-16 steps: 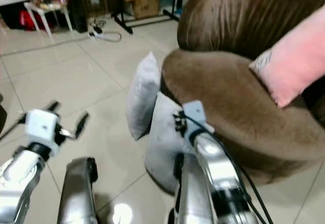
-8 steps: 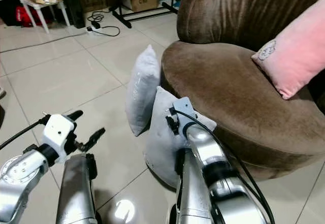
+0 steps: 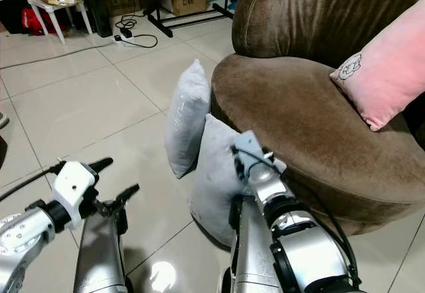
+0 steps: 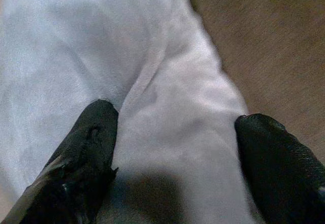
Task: Move the pillow to the sofa from floor
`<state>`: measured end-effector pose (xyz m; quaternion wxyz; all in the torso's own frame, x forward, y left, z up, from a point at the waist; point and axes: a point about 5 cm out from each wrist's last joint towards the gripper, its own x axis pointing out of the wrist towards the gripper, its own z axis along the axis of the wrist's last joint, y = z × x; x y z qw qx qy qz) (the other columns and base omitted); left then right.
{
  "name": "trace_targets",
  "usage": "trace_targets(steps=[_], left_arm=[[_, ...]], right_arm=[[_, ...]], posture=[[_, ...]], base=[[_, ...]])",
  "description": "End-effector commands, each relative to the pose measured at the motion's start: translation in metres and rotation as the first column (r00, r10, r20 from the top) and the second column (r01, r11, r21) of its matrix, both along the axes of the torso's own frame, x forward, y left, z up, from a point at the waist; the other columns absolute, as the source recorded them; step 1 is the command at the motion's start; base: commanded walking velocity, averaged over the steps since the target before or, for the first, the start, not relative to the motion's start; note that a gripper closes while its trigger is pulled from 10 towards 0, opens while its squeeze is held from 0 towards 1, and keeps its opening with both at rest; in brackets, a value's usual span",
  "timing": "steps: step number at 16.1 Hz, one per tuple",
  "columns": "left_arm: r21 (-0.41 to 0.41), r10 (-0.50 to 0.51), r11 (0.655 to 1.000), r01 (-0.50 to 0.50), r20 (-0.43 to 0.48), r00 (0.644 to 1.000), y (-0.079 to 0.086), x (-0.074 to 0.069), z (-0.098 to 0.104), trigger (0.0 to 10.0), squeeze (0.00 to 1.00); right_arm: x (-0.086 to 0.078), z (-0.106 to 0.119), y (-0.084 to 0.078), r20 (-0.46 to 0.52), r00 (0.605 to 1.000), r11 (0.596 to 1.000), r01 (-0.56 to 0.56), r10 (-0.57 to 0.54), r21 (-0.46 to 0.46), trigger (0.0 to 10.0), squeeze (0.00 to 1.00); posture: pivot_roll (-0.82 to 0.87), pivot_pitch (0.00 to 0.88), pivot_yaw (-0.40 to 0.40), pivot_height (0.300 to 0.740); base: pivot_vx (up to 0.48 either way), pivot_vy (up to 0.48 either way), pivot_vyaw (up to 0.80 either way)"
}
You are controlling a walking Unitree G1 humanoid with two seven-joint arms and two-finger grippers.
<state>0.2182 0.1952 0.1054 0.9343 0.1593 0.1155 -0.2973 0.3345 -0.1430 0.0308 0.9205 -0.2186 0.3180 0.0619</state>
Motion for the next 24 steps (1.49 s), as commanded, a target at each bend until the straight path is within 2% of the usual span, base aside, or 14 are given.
trace_targets(steps=[1,3,4,5,9,13,24], left_arm=[[-0.003,-0.028,1.000,0.028,-0.005,1.000,-0.004,-0.002,0.002,10.0,0.00],[-0.009,-0.051,0.999,0.051,-0.034,0.998,-0.006,-0.003,0.001,10.0,0.00],[-0.008,-0.063,0.998,0.063,-0.044,0.997,-0.006,-0.004,0.000,10.0,0.00],[-0.007,-0.070,0.998,0.070,-0.051,0.996,-0.006,-0.004,0.000,10.0,0.00],[-0.010,-0.105,0.994,0.105,-0.072,0.992,-0.008,-0.002,0.001,10.0,0.00],[-0.013,-0.134,0.991,0.134,-0.100,0.986,-0.007,-0.002,0.001,10.0,0.00],[-0.010,-0.159,0.987,0.159,-0.101,0.982,-0.012,0.007,-0.003,10.0,0.00]], right_arm=[[-0.010,-0.013,-0.005,-0.080,0.996,0.999,0.039,-0.037,0.020,10.0,0.00],[-0.019,-0.023,0.000,-0.150,0.988,0.995,0.058,-0.045,0.083,10.0,0.00],[-0.021,-0.025,0.003,-0.159,0.987,0.994,0.047,-0.030,0.102,3.8,0.00],[-0.023,-0.027,0.005,-0.167,0.986,0.992,0.042,-0.021,0.123,0.0,0.00],[-0.026,-0.030,0.012,-0.184,0.982,0.990,-0.015,0.041,0.140,0.0,0.00],[-0.026,-0.030,0.017,-0.185,0.982,0.987,-0.017,0.048,0.161,0.0,0.00],[-0.026,-0.030,0.028,-0.159,0.983,0.980,-0.066,0.097,0.187,0.0,0.00]], posture=[[0.01,0.000,-0.051,0.417],[0.01,0.000,-0.049,0.417],[0.00,0.000,-0.047,0.417],[0.00,0.000,-0.046,0.417],[0.00,0.000,-0.044,0.417],[0.00,0.000,-0.038,0.417],[0.00,0.000,-0.032,0.417]], base=[[0.000,0.000,0.00],[0.000,0.000,0.00],[0.000,0.000,0.00],[0.000,0.000,0.00],[0.000,0.000,0.00],[0.000,0.000,0.00],[0.000,0.000,0.00]])
